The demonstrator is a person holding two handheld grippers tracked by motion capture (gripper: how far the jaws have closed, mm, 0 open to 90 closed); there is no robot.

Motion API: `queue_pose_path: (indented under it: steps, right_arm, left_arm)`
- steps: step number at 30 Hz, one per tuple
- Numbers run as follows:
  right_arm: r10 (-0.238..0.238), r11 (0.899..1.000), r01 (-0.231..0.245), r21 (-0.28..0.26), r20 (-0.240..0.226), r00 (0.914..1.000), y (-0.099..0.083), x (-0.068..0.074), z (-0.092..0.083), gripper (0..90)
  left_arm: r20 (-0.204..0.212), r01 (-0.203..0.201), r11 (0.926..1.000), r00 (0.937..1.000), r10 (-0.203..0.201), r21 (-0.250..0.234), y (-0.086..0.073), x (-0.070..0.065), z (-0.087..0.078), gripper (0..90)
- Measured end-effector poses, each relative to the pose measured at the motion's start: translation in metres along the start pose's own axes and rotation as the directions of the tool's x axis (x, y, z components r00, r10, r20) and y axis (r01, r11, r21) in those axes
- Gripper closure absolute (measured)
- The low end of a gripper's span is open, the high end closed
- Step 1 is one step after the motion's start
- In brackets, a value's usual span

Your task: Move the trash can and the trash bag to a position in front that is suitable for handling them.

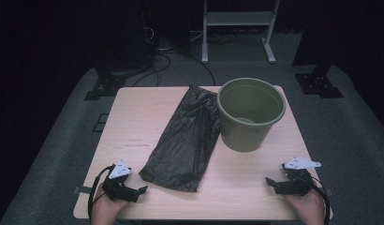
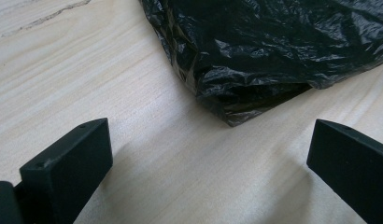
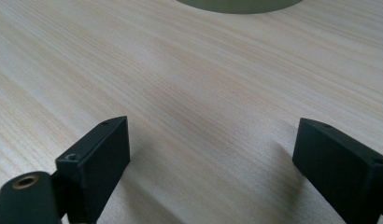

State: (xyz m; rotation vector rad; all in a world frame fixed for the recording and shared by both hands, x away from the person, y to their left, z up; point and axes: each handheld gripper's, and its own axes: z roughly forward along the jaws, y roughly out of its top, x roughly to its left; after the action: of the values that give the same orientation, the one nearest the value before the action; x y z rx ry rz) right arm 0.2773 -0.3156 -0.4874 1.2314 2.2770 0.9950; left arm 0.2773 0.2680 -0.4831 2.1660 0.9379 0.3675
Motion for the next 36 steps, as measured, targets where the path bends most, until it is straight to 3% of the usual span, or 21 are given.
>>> queue_pose_path:
  steps: [8,13,18,27,30,33,35,36]
  right_arm:
    - [0.000,1.000,0.000,0.000,-0.001,1.0000,0.000,0.000,0.000,10.0]
    - [0.000,1.000,0.000,0.000,-0.001,1.0000,0.000,0.000,0.000,10.0]
    - [0.000,1.000,0.000,0.000,-0.001,1.0000,0.000,0.000,0.000,10.0]
    - [0.001,1.000,-0.001,0.000,-0.001,1.0000,0.000,0.000,0.000,10.0]
    - [0.000,1.000,0.000,0.000,-0.001,1.0000,0.000,0.000,0.000,10.0]
    - [0.001,1.000,-0.001,0.000,0.000,1.0000,0.000,0.000,0.000,10.0]
    - [0.002,1.000,-0.002,0.000,0.001,1.0000,0.000,0.000,0.000,10.0]
    - [0.002,1.000,-0.002,0.000,0.001,1.0000,0.000,0.000,0.000,10.0]
  left_arm:
    - [0.013,0.025,0.9997,0.9996,-0.025,0.001,-0.004,-0.002,-0.010,0.0]
    - [0.018,0.048,0.9974,0.9987,-0.048,-0.053,0.001,-0.005,-0.024,0.2]
    - [0.025,0.052,0.9960,0.9984,-0.050,-0.073,0.014,-0.005,-0.028,1.8]
    - [0.008,0.046,0.9954,0.9989,-0.045,-0.084,0.043,-0.003,-0.013,13.0]
    - [-0.005,0.037,0.9957,0.9993,-0.038,-0.085,0.051,-0.003,-0.007,20.7]
    - [-0.029,0.029,0.9964,0.9991,-0.032,-0.080,0.059,-0.002,-0.001,22.0]
    - [-0.026,0.031,0.9966,0.9991,-0.033,-0.076,0.061,0.000,0.002,23.2]
    - [-0.004,0.040,0.9960,0.9992,-0.040,-0.080,0.064,0.003,0.007,27.8]
